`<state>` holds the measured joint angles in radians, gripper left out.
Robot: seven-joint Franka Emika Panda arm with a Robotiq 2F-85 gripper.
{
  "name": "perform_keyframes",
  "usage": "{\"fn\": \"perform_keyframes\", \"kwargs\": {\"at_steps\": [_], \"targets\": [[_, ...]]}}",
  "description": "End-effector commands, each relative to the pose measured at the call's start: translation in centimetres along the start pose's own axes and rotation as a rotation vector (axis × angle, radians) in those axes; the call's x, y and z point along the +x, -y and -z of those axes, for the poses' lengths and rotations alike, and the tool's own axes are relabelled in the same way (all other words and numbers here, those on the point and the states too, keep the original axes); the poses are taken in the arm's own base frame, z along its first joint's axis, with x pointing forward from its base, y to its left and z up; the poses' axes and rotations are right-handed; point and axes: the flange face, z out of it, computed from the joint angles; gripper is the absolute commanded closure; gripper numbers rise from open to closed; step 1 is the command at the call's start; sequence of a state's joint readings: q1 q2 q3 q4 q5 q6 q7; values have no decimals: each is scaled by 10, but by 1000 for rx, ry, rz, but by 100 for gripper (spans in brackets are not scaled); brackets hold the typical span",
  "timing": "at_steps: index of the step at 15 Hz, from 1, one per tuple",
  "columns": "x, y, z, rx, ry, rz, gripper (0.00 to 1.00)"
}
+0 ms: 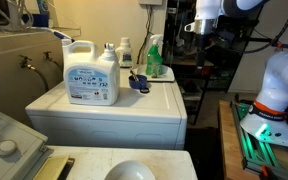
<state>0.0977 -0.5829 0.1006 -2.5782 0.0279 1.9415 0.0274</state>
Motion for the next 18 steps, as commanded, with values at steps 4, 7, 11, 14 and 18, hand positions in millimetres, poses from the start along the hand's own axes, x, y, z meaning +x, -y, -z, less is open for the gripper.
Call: {"fn": "perform_keyframes", "kwargs": {"at_steps": [4, 7, 11, 14, 18], "targets": [[79, 65, -7, 72, -245, -225, 0], [106, 51, -16, 30, -337, -366, 0], [109, 50, -36, -106, -321, -379, 0], [109, 50, -37, -79, -327, -369, 0], [111, 72, -44, -107, -317, -584, 0]]}}
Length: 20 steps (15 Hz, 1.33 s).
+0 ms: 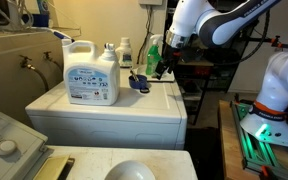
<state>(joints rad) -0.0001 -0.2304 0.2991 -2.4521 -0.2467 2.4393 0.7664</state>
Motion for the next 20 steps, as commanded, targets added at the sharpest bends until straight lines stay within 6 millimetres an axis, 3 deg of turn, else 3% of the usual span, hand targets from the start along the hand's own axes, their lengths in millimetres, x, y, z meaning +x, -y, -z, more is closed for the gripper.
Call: {"fn": "perform_keyframes", "kwargs": {"at_steps": [1, 4, 8, 9, 10, 15, 20], "targets": [[-12, 27, -6, -47, 28, -194, 0], [-25, 53, -16, -81, 72, -346, 0], [-15, 73, -41, -43, 110, -388, 0], [-12, 75, -43, -37, 127, -384, 0], [-21, 68, -31, -45, 106, -375, 0], [-18, 72, -33, -40, 111, -374, 0], [2, 68, -53, 28, 60, -335, 0]]}}
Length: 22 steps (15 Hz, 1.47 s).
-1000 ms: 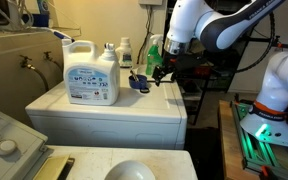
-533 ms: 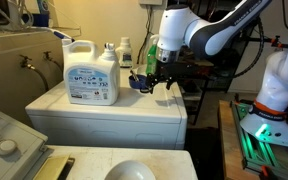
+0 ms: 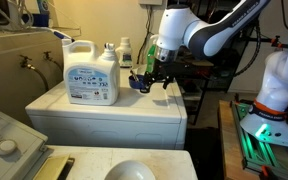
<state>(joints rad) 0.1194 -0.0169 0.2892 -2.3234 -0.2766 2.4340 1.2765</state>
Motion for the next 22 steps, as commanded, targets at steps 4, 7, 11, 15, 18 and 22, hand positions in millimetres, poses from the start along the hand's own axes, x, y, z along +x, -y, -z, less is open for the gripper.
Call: {"fn": "perform_keyframes", "kwargs": {"at_steps": [4, 7, 11, 15, 18, 22], "targets": [[32, 6, -27, 35, -59, 91, 0], [41, 16, -32, 25, -98, 124, 0], [50, 26, -43, 16, -109, 133, 6], [65, 25, -60, 4, -85, 100, 14], [77, 22, -68, -4, -75, 70, 14], [80, 21, -72, -4, -51, 64, 41]]}}
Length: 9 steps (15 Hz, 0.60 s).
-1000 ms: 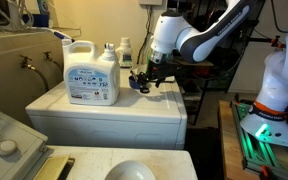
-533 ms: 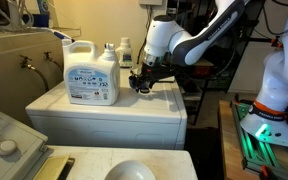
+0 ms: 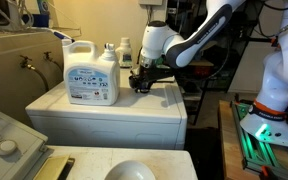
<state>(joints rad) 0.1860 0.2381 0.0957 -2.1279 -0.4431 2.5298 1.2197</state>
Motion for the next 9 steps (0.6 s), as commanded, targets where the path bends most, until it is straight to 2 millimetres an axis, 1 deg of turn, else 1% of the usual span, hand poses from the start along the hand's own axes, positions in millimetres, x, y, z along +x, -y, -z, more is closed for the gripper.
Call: {"fn": "perform_keyframes", "kwargs": {"at_steps": [1, 2, 4, 5, 7, 9], "targets": [[-1, 1, -5, 1, 33, 0, 43], [-3, 0, 0, -9, 42, 11, 49], [-3, -4, 5, -26, 45, 17, 66], [-3, -6, 7, -40, 48, 20, 70], [-7, -13, 7, -106, 69, 45, 71], [-12, -20, 12, -152, 94, 81, 71]]}}
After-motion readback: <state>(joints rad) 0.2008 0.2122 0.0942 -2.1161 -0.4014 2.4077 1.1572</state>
